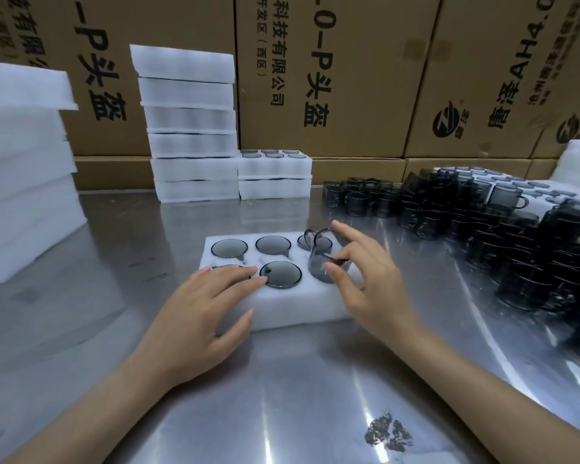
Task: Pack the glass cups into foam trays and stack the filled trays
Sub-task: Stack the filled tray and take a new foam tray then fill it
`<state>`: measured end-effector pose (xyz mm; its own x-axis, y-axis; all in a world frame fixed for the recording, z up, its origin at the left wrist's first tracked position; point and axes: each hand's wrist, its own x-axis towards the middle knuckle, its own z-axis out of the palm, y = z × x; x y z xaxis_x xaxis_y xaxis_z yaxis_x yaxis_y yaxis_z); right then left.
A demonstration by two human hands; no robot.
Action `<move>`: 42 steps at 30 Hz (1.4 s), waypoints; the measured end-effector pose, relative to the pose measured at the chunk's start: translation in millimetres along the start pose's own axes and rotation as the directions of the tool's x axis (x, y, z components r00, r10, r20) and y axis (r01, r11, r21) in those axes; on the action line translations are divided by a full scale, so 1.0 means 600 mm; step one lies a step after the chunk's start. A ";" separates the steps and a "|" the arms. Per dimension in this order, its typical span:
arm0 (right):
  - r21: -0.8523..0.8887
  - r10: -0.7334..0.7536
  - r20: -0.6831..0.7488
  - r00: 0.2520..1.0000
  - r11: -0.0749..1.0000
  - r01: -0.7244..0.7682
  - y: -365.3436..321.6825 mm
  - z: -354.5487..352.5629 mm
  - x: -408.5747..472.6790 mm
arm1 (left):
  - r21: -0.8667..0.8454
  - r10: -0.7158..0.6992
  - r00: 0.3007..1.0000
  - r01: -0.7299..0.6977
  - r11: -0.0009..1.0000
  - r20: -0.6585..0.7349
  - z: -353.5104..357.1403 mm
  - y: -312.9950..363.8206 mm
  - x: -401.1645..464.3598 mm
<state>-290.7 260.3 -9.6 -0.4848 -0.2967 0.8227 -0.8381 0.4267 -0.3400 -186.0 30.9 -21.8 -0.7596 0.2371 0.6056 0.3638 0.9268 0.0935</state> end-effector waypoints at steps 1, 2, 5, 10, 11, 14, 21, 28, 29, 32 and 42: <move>0.000 0.004 0.023 1.000 1.000 -0.004 0.001 0.000 -0.002 | 0.001 0.001 1.000 -0.001 1.000 -0.002 0.000 0.000 0.001; -0.007 0.007 0.035 0.999 1.000 -0.006 0.002 -0.001 -0.002 | 0.001 0.002 1.000 -0.002 1.000 -0.005 0.000 0.000 0.001; -0.029 -0.010 0.078 0.997 1.000 0.012 0.006 -0.004 0.000 | 0.002 0.009 1.000 -0.009 1.000 -0.013 0.000 0.000 0.001; -0.023 0.028 0.126 0.992 0.999 -0.025 0.009 -0.005 0.000 | 0.010 0.008 1.000 -0.008 1.000 -0.002 0.000 -0.001 0.001; -0.030 0.054 0.137 0.989 0.998 -0.050 0.009 -0.006 -0.001 | 0.017 0.006 1.000 -0.006 1.000 -0.001 -0.001 0.000 0.001; -0.053 0.084 0.176 0.981 0.996 -0.076 0.009 -0.015 0.001 | 0.060 0.006 1.000 -0.005 0.998 -0.016 -0.004 0.010 0.002; -0.030 0.077 0.239 0.968 0.997 -0.072 0.017 -0.028 0.004 | 0.139 0.200 0.980 -0.201 0.970 0.018 0.004 0.077 0.044; -0.039 0.114 0.317 0.942 0.994 -0.107 0.021 -0.025 -0.001 | 0.152 0.144 0.980 -0.164 0.975 0.139 0.024 0.088 0.081; -0.059 0.123 0.340 0.932 0.992 -0.109 0.021 -0.024 -0.002 | 0.135 0.140 0.981 -0.158 0.978 0.134 0.027 0.088 0.079; -0.139 0.168 0.432 0.886 0.983 -0.119 0.021 -0.021 -0.004 | 0.116 0.137 0.984 -0.150 0.982 0.110 0.037 0.085 0.075; -0.188 0.185 0.424 0.887 0.976 -0.113 0.024 -0.016 -0.019 | 0.142 0.067 0.978 -0.096 0.985 0.198 0.038 0.103 0.068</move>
<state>-294.8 278.0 -19.2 -0.6906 -0.5463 0.4739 -0.7157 0.6106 -0.3392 -207.0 104.6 -9.3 -0.8250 0.3516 0.4424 0.3551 0.9316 -0.0782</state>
